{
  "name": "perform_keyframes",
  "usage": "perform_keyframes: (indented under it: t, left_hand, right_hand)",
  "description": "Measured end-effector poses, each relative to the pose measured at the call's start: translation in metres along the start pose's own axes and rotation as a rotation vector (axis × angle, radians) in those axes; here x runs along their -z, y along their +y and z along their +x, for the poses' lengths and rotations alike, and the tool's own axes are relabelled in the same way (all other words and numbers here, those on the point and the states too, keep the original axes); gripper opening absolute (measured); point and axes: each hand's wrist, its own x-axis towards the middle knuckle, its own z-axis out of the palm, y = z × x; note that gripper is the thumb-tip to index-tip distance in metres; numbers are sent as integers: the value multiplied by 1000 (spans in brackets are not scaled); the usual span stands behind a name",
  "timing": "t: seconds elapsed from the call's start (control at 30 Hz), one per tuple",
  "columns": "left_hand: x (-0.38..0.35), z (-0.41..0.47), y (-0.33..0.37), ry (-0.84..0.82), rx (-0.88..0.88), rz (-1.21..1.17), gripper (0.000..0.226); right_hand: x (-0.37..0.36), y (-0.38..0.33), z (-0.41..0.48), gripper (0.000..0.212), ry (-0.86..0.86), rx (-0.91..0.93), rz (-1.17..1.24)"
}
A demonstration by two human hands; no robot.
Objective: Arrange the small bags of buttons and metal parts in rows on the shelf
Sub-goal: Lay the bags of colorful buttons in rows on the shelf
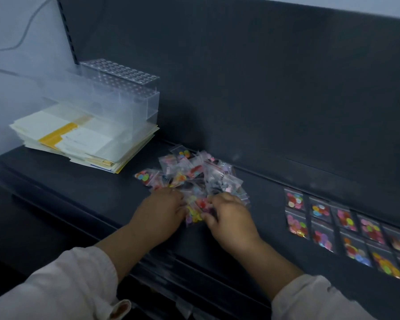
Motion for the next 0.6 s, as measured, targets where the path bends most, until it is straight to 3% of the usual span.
perform_keyframes:
  t: [0.27, 0.6]
  left_hand:
    - [-7, 9, -3, -46, -20, -63, 28]
    - [-4, 16, 5, -65, 78, -42, 24]
  right_hand:
    - [-16, -2, 8, 43, 6, -12, -23]
    - [-15, -1, 10, 14, 81, 29, -17]
